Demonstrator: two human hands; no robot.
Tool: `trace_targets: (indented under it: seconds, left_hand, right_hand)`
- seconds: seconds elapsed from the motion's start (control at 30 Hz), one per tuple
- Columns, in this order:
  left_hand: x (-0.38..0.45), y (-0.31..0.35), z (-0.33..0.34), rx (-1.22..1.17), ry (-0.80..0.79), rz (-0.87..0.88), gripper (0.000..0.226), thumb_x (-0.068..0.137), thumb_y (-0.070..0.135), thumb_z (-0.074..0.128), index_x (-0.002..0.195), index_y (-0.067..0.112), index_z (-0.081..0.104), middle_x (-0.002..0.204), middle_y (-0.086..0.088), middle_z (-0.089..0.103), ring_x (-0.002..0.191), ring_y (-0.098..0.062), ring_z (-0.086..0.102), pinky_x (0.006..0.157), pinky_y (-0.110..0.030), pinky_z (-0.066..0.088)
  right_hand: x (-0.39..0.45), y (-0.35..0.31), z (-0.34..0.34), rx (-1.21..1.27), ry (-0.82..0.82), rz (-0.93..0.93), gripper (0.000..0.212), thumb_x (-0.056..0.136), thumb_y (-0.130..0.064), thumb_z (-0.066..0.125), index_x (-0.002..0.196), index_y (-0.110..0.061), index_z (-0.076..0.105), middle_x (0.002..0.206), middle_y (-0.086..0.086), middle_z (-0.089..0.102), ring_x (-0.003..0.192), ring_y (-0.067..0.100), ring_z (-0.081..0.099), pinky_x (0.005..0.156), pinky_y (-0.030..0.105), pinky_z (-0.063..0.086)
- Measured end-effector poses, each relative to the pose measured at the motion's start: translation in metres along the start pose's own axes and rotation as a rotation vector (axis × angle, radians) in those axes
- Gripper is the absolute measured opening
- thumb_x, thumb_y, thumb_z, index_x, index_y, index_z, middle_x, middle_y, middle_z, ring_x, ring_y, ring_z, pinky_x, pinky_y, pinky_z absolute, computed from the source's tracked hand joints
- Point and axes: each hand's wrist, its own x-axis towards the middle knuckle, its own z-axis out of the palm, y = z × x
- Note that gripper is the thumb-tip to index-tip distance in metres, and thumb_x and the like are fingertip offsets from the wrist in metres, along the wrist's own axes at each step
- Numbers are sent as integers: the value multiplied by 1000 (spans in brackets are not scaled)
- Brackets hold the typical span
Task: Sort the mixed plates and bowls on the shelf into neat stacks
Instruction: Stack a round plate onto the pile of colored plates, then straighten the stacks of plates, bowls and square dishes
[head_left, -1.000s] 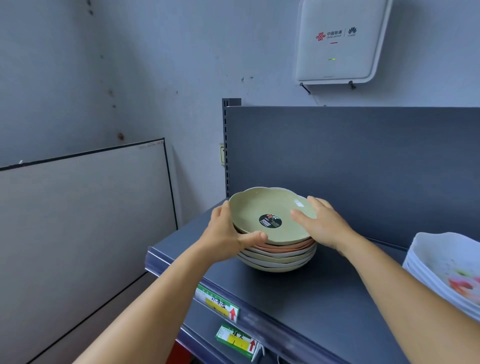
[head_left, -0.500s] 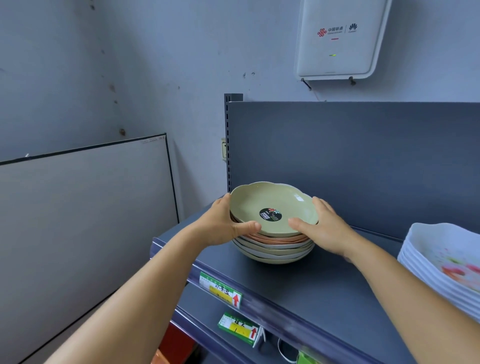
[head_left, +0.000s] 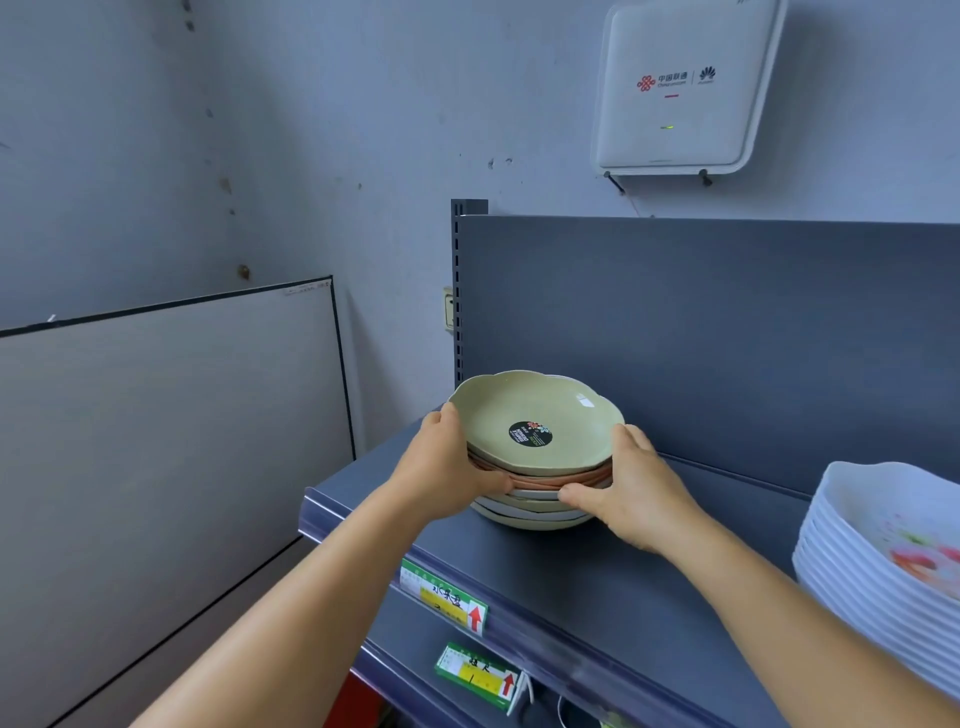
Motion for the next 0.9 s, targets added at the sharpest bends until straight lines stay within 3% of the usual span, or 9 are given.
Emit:
trace_targets:
  seconds: [0.23, 0.47, 0.6, 0.67, 0.77, 0.83, 0.9]
  left_hand:
    - [20, -11, -14, 47, 17, -72, 80, 56, 35, 81, 128, 25, 47, 116, -1, 55, 101, -20, 56, 78, -29, 50]
    - [28, -13, -20, 92, -16, -89, 82, 62, 34, 82, 133, 23, 43, 118, -3, 51, 106, -22, 55, 84, -33, 52]
    - [22, -6, -21, 228, -59, -102, 83, 72, 38, 79, 135, 9, 35, 126, -8, 44, 111, -27, 51, 92, -37, 49]
    - [12, 1, -17, 361, -48, -55, 81, 75, 41, 75, 133, 3, 33, 129, -8, 40, 119, -27, 45, 95, -34, 45]
    - [-6, 16, -7, 548, -21, 108, 78, 82, 44, 67, 136, 2, 30, 132, -8, 36, 126, -23, 35, 100, -31, 37]
    - [-16, 26, 1, 575, -31, 215, 83, 85, 47, 62, 144, 2, 24, 138, -8, 34, 131, -23, 32, 106, -31, 33]
    - [-25, 39, 10, 571, -67, 301, 82, 88, 48, 58, 148, 5, 22, 145, -7, 33, 135, -23, 31, 109, -33, 32]
  right_hand:
    - [27, -19, 14, -27, -12, 1, 61, 80, -44, 70, 122, -10, 42, 130, -1, 39, 109, 22, 52, 88, 36, 47]
    - [38, -26, 17, -63, -30, 25, 64, 80, -46, 68, 124, -9, 39, 135, -1, 36, 111, 23, 51, 88, 36, 46]
    - [31, -25, 12, -95, -51, 14, 69, 79, -49, 67, 127, -12, 35, 140, -3, 34, 114, 23, 50, 88, 37, 46]
    - [21, -25, 9, -127, -55, -16, 73, 80, -49, 66, 134, -15, 31, 144, -4, 32, 125, 21, 44, 91, 35, 44]
    - [0, -22, 2, -219, -50, -67, 86, 83, -50, 62, 148, -16, 18, 156, -3, 20, 145, 19, 18, 112, 36, 29]
    - [-17, -20, -4, -284, -46, -52, 86, 86, -51, 59, 150, -14, 14, 159, -1, 15, 149, 20, 6, 117, 36, 18]
    - [-35, -16, -12, -328, -31, -25, 82, 88, -52, 56, 149, -12, 18, 157, 1, 18, 149, 21, 7, 117, 36, 16]
